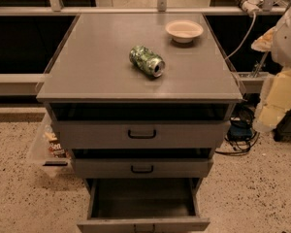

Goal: Place green can into bottom drawer

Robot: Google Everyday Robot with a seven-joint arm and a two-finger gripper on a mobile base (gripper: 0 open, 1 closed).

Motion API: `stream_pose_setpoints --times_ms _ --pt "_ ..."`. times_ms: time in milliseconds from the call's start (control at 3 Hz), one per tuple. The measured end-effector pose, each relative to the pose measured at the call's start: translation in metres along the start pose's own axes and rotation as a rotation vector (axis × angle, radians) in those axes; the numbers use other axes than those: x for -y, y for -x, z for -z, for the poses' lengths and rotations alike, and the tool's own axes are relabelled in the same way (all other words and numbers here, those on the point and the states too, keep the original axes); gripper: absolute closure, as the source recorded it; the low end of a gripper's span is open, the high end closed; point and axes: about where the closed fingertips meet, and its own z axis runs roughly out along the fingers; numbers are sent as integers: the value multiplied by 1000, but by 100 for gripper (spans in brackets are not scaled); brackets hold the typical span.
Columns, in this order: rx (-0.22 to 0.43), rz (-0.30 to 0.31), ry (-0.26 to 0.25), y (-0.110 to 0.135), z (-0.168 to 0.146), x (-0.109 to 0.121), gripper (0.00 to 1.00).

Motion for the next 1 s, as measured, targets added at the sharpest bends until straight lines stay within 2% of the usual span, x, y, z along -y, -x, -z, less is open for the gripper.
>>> stream_pose_setpoints --times_ms 333,667,1000 --pt "0 0 0 0 0 0 0" --pt "0 0 -25 13 2 23 0" --pt "23 56 -41 52 -9 67 0"
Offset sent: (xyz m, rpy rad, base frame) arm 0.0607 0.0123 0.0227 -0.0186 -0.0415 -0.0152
